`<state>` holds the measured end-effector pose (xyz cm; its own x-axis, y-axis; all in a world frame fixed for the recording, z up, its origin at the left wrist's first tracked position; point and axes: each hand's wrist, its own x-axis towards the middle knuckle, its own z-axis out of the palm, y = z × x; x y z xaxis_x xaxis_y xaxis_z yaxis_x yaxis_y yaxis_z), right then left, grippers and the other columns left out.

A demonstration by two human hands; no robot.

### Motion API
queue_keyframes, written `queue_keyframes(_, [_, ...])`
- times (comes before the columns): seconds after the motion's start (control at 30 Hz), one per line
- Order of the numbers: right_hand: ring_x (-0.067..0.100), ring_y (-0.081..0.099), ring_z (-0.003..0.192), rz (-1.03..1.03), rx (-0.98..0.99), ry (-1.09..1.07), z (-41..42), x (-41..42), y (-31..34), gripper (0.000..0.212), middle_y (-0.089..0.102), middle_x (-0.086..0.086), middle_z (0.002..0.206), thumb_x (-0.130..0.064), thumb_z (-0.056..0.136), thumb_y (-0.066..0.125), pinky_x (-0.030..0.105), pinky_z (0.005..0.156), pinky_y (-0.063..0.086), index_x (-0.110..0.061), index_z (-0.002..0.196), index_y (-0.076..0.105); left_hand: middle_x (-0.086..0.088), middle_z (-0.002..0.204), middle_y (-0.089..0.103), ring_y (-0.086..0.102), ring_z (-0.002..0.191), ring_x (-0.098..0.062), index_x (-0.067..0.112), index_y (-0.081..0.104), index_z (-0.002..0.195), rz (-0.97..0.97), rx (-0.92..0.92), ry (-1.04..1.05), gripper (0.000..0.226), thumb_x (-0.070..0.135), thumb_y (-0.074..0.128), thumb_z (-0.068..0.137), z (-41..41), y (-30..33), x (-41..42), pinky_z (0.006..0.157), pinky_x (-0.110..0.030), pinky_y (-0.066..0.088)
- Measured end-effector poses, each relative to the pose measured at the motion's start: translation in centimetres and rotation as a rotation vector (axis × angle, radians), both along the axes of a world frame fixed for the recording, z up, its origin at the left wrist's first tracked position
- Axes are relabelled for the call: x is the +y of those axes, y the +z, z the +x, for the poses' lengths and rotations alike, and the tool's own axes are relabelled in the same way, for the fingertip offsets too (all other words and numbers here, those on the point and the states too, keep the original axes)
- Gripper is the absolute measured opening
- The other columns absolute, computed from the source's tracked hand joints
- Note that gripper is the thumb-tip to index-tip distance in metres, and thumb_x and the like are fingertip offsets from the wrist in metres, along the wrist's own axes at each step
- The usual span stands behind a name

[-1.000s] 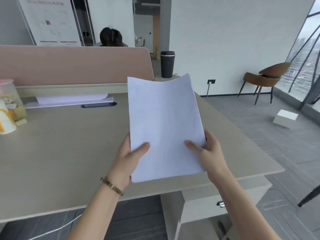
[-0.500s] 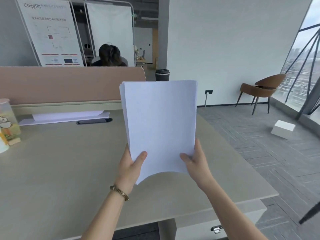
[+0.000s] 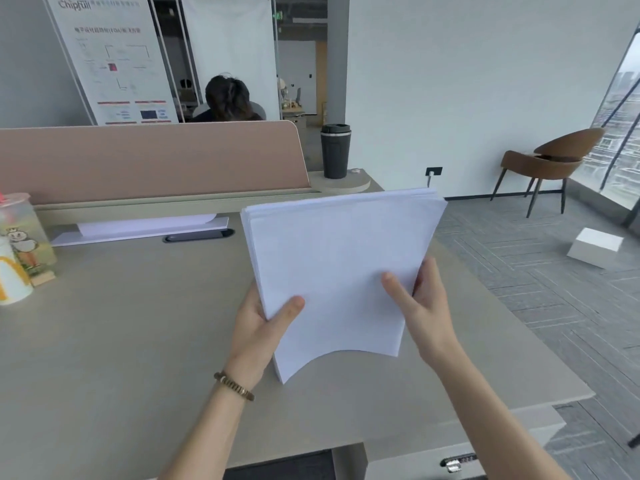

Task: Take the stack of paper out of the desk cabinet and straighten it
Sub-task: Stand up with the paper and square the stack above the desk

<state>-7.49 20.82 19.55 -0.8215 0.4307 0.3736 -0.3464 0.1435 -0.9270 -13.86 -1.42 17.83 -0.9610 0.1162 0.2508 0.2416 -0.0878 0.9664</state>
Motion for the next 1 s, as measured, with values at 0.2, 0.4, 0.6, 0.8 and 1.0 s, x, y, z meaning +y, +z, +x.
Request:
queue_keyframes(0.2, [0.013,0.061,0.12,0.065,0.085,-0.01,-0.9,-0.7,1.8,0.041,0.061,-0.002,0.128,-0.026,0.093,0.064,0.042,0.099,0.052,-0.024,0.131,0.05,0.011,0.107,0.077,0.072,0.102,-0.009,0.024,0.071,0.11,0.082,0.038,0.03,0.02,0.018,0.069,0.091,0.0,1.2,1.3,0.083,-0.027,0.056])
queue_keyframes(0.4, [-0.011,0.059,0.103,0.119,0.031,-0.034,-1.0,-1.1,0.4,0.034,0.057,-0.037,0.102,-0.022,0.095,0.065,0.029,0.089,0.05,-0.047,0.11,0.047,0.012,0.102,0.078,0.072,0.1,-0.007,0.026,0.072,0.104,0.045,0.007,0.088,0.016,0.023,0.072,0.089,-0.2,-0.3,1.6,0.085,-0.03,0.056])
queue_keyframes(0.6, [-0.005,0.063,0.106,0.119,-0.068,-0.019,-1.0,-0.6,-2.5,0.036,0.062,-0.032,0.109,-0.016,0.095,0.064,0.042,0.095,0.054,-0.044,0.114,0.051,0.015,0.098,0.078,0.072,0.094,-0.002,0.025,0.072,0.104,-0.029,-0.09,0.028,0.022,0.017,0.077,0.084,-0.3,-2.9,1.1,0.079,-0.022,0.054])
queue_keyframes(0.8, [0.009,0.06,0.123,0.111,-0.093,0.006,-1.4,-0.1,-4.2,0.048,0.063,-0.01,0.132,-0.011,0.096,0.061,0.043,0.103,0.051,-0.026,0.14,0.046,0.017,0.095,0.078,0.072,0.093,-0.001,0.023,0.074,0.099,-0.077,-0.073,0.014,0.019,0.014,0.078,0.083,-0.8,-3.3,1.2,0.072,-0.013,0.054])
queue_keyframes(1.0, [0.013,0.06,0.126,0.101,-0.145,0.022,-1.2,-0.2,-5.9,0.047,0.064,-0.008,0.134,-0.016,0.097,0.062,0.044,0.104,0.05,-0.026,0.14,0.048,0.016,0.098,0.078,0.072,0.094,0.0,0.023,0.073,0.104,-0.072,-0.089,0.077,0.021,0.017,0.078,0.084,-0.9,-3.6,1.9,0.081,-0.022,0.054])
